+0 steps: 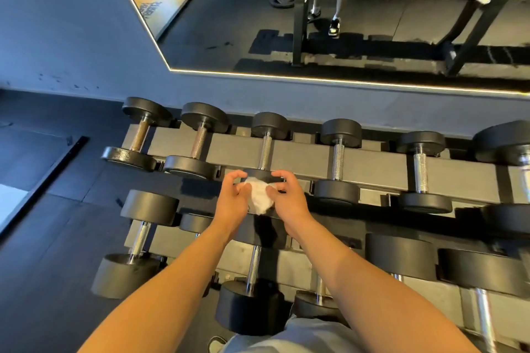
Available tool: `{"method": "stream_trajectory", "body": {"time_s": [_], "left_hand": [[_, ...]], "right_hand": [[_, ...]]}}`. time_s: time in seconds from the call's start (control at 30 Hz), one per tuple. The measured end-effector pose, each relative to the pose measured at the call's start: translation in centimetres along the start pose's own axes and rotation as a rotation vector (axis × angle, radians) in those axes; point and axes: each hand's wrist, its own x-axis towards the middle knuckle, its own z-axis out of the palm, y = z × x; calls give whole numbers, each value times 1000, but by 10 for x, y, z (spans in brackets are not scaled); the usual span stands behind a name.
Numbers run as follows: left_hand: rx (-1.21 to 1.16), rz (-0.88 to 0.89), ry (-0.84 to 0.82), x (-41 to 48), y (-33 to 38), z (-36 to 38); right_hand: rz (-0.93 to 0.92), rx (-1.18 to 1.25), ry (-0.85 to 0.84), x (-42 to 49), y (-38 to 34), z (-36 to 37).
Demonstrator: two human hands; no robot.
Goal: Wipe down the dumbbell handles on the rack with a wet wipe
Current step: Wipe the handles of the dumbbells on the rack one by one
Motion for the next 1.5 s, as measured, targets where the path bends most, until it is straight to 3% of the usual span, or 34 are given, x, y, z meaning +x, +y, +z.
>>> {"method": "stream_trajectory", "body": {"time_s": [0.27, 0.47, 0.67, 1.13, 1.33, 1.5], "left_hand": [[22, -45, -115, 3, -3, 2], [434, 43, -100, 15, 0, 3], [581, 129, -20, 28, 0, 4], [390, 1, 83, 56, 2, 11], [197, 53, -150, 76, -1, 12], [190, 31, -179, 98, -9, 11]], "right_hand": [[-107, -211, 37, 12, 3, -1], [-227, -411, 88, 19, 1, -13], [-291, -518, 85, 25, 6, -20], [-141, -131, 169, 45, -6, 2], [-115, 33, 56, 64, -9, 16], [-116, 50, 87, 93, -3, 31]]}}
